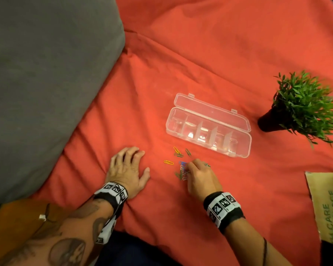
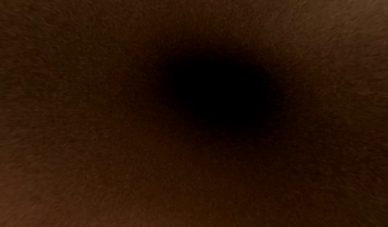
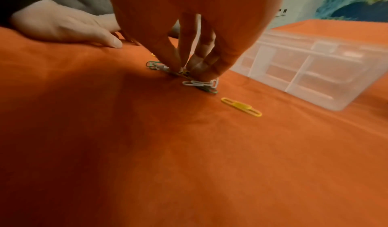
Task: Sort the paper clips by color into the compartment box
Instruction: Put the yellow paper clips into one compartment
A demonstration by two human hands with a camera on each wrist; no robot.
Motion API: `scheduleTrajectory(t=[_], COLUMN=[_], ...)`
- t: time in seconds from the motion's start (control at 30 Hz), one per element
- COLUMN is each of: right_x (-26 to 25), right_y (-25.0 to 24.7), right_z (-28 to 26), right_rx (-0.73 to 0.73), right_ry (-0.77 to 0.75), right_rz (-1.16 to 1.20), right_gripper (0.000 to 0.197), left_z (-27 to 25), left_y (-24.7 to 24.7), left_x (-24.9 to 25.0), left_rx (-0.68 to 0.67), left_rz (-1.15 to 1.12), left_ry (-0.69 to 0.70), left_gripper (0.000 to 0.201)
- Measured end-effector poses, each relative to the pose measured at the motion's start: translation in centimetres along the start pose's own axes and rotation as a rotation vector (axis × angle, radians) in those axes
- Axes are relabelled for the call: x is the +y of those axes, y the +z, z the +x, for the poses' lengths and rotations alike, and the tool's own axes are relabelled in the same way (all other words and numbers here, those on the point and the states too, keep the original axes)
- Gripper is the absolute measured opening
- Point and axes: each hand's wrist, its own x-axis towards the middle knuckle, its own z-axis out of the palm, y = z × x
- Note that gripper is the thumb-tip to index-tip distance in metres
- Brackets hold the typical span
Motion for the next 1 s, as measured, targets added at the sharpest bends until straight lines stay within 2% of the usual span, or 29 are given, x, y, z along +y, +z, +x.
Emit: scheduleTrajectory(t=[0.13, 0.23, 0.43, 0.57, 0.67, 0.77, 0.83, 0.9, 1.0], right_x=[-1.0, -1.5, -0.6, -0.5, -0.2, 1.0, 2.6, 4.5, 6.5], right_y=[0.3, -0.2, -0.6, -1.6, -3.5, -7.0, -9.1, -10.2, -9.6], right_z=[-0.3, -0.2, 0.2, 0.9, 1.6, 1.9, 2.0, 2.1, 2.2], right_rx=[0.051, 0.027, 0.031, -0.018, 0.131, 0.464, 0.621, 0.666, 0.579], right_ry=[0.092, 0.176, 0.423, 0.413, 0.39, 0.475, 0.552, 0.6, 0.655], right_rz=[0.044, 0.093, 0.384, 0.347, 0.377, 0.442, 0.403, 0.319, 0.242], right_gripper=[0.016, 0.017, 0.012, 0.017, 0.017, 0.012, 0.007, 0.006, 0.012], left_z=[0.0, 0.1, 0.2, 0.2, 0.2, 0.2, 0.2, 0.2, 0.2], left_y=[0.0, 0.0, 0.2, 0.2, 0.3, 0.5, 0.5, 0.5, 0.5], left_x=[0.1, 0.0, -0.1, -0.1, -0.2, -0.3, -0.2, -0.3, -0.3], left_rx=[0.003, 0.01, 0.012, 0.008, 0.011, 0.029, 0.035, 0.035, 0.04], left_rz=[0.007, 0.002, -0.018, -0.017, -0.018, -0.024, -0.026, -0.024, -0.031], left_ry=[-0.004, 0.004, 0.019, 0.013, 0.011, 0.014, 0.017, 0.018, 0.019], left_gripper=[0.061, 0.061, 0.06, 0.06, 0.06, 0.06, 0.06, 0.061, 0.06])
